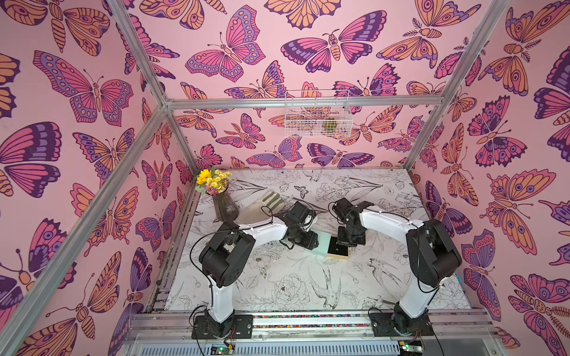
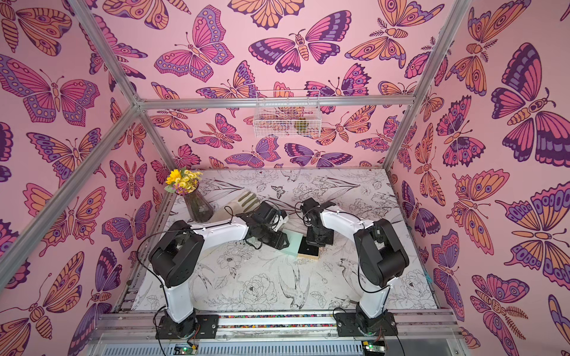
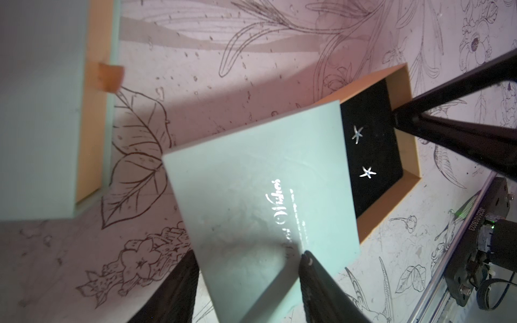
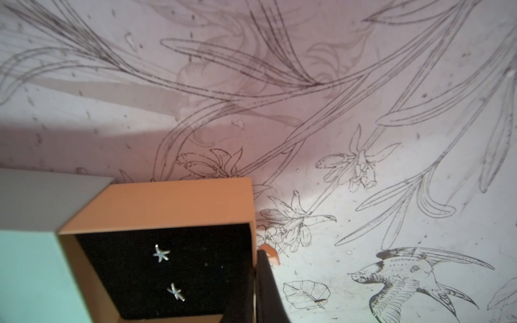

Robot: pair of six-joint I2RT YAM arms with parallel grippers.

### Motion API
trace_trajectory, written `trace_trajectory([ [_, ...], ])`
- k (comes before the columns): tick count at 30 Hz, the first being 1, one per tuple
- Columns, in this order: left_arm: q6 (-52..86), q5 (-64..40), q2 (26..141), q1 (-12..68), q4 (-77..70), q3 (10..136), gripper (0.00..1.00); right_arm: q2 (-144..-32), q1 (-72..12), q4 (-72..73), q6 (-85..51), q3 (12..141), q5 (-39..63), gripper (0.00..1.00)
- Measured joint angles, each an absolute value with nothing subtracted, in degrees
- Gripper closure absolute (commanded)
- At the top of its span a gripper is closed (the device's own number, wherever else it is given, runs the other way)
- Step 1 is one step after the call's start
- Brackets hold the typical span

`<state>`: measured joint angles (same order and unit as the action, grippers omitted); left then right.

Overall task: Place the earrings into the drawer-style jewelry box
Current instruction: Close the drawer of the jewelry box.

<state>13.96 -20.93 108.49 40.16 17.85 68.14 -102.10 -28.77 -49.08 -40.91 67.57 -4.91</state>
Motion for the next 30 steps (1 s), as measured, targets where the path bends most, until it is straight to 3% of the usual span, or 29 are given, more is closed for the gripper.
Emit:
trace_trajectory([
  [13, 14.41, -20.51, 108.51, 41.17, 18.13, 68.38, 0.41, -101.60, -28.75, -45.45, -43.97, 66.26, -0.27, 1.00],
  [18, 14.87, -20.08, 108.51, 41.19, 18.09, 68.45, 0.39, -101.01, -28.77, -44.10, -43.75, 65.84, 0.75, 0.82],
  [21, 15.59, -20.03, 108.47, 41.17, 18.09, 68.45, 0.31, -99.74, -28.82, -43.20, -43.13, 65.41, 0.71, 0.70],
  [24, 16.19, -20.01, 108.20, 41.01, 18.09, 68.45, 0.25, -96.57, -28.88, -42.92, -41.87, 64.45, 0.67, 0.64],
  [27, 16.82, -20.12, 107.33, 40.60, 17.98, 68.42, 0.25, -92.55, -28.86, -42.87, -40.82, 63.35, 0.12, 0.66],
  [30, 17.12, -20.34, 106.61, 40.05, 17.34, 68.42, 0.32, -90.56, -28.69, -43.18, -40.42, 62.59, -1.89, 0.83],
])
